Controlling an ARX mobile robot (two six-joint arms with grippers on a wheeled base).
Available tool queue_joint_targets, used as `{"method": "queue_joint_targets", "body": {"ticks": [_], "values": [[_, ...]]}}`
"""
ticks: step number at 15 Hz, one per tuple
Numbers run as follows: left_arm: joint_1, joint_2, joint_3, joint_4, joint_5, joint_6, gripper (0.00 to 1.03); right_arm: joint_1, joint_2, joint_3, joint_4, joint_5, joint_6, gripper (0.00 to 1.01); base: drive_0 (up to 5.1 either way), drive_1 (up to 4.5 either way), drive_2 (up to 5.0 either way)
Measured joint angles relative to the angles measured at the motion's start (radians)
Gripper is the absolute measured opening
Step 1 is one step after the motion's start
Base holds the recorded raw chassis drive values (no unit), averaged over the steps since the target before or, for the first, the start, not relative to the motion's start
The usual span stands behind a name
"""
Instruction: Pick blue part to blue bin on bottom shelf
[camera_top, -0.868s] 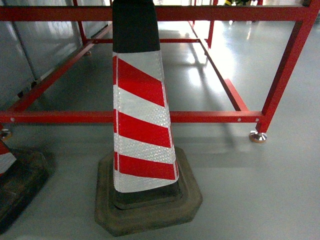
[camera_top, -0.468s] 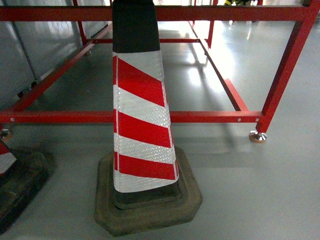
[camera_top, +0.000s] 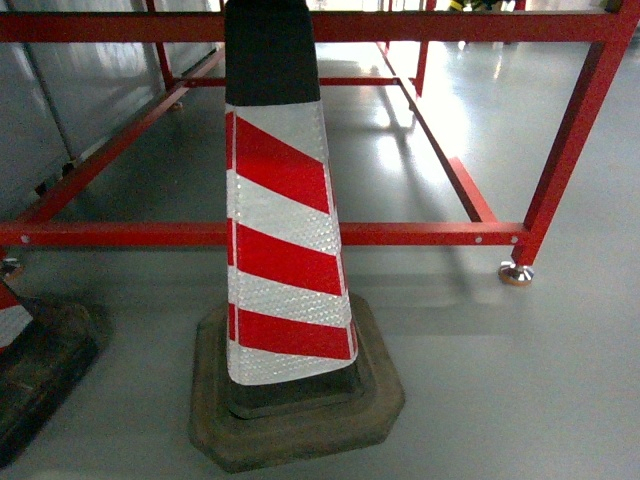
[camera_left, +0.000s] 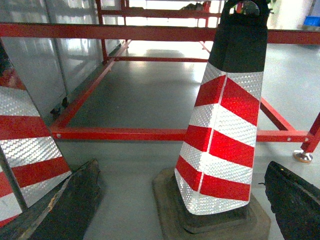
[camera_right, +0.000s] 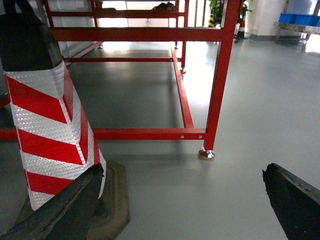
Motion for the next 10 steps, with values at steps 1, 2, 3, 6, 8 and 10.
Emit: {"method": "queue_joint_targets", "body": {"ticks": [1,2,3,6,8,10], "values": [[0.0,0.0,0.0,0.0,0.0,0.0,0.98,0.0,0.0,0.0,0.0,0.0,0.0,0.98,0.0,0.0,0.0],[0.0,0.0,0.0,0.0,0.0,0.0,0.98,0.0,0.0,0.0,0.0,0.0,0.0,0.98,0.0,0.0,0.0],[0.0,0.0,0.0,0.0,0.0,0.0,0.98,0.0,0.0,0.0,0.0,0.0,0.0,0.98,0.0,0.0,0.0],[0.0,0.0,0.0,0.0,0.0,0.0,0.98,0.0,0.0,0.0,0.0,0.0,0.0,0.98,0.0,0.0,0.0],[0.0,0.0,0.0,0.0,0.0,0.0,0.98,0.0,0.0,0.0,0.0,0.0,0.0,0.98,0.0,0.0,0.0],[0.0,0.0,0.0,-0.003,0.0,0.0,0.98,0.0,0.0,0.0,-0.002,0.0,0.0,0.98,0.0,0.0,0.0]]}}
